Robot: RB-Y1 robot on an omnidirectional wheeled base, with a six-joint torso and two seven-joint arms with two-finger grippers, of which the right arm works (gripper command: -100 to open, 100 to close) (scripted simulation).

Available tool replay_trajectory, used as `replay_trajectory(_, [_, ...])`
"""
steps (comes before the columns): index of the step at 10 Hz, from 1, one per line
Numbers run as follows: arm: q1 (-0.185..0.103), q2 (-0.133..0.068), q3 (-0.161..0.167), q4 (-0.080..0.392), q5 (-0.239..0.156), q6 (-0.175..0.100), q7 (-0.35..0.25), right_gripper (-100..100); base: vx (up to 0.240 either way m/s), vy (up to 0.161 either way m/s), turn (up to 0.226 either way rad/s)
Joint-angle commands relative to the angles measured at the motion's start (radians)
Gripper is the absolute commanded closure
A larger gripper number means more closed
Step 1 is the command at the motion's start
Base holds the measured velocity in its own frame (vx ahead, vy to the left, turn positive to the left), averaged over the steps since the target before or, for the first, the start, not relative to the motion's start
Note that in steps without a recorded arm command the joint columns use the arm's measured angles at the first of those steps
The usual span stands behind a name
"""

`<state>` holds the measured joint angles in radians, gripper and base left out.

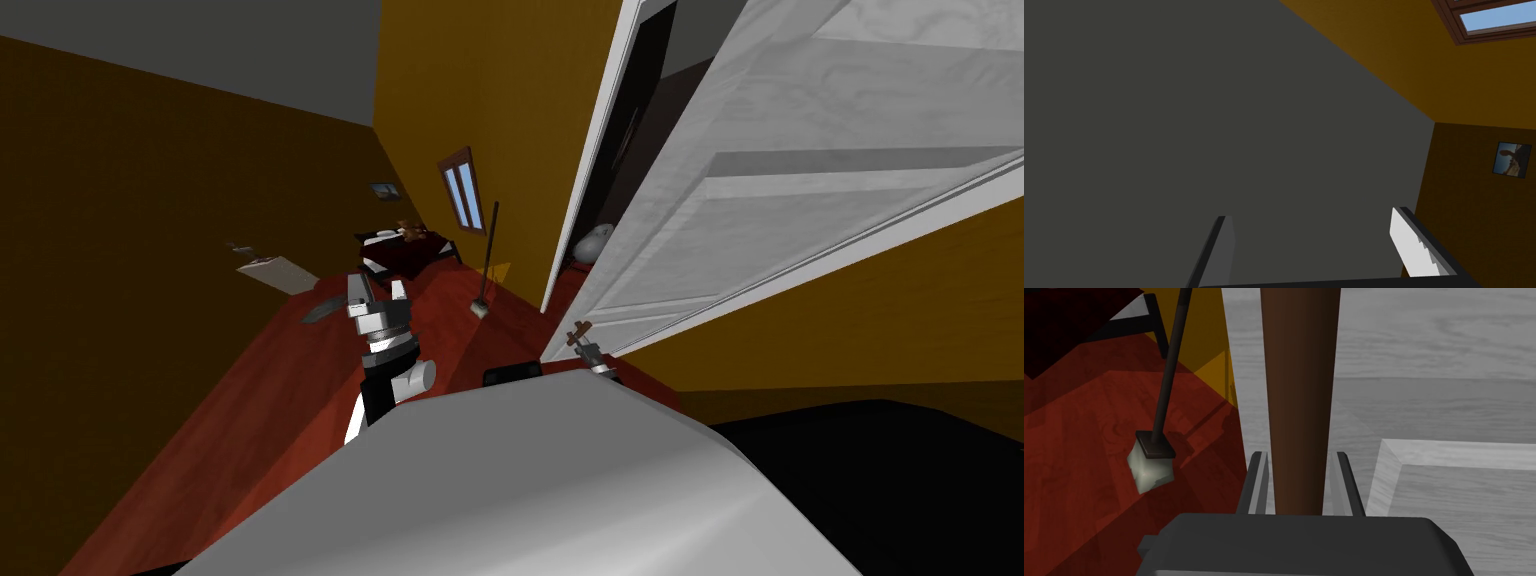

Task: Pull the door open

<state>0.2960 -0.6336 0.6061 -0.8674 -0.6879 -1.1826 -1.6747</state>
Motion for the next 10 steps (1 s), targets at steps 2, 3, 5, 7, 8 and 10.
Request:
replay_trajectory(2, [-0.002, -0.006, 0.017, 0.025, 0.008, -0.026, -0.02, 100, -0.208, -0.043, 0.129])
replay_trajectory(3, [-0.004, -0.009, 0.022, 0.032, 0.01, -0.034, -0.026, 100, -0.201, -0.049, 0.117])
replay_trajectory(5, [-0.006, -0.014, 0.031, 0.044, 0.014, -0.048, -0.037, 100, -0.199, -0.057, 0.1])
replay_trajectory(7, [-0.009, -0.014, 0.037, 0.055, 0.018, -0.053, -0.043, 100, -0.105, -0.019, 0.08])
replay_trajectory(8, [-0.01, -0.014, 0.038, 0.058, 0.019, -0.056, -0.046, 100, -0.194, -0.032, 0.131])
replay_trajectory(10, [-0.013, -0.017, 0.045, 0.074, 0.023, -0.07, -0.056, 100, -0.192, -0.065, 0.127])
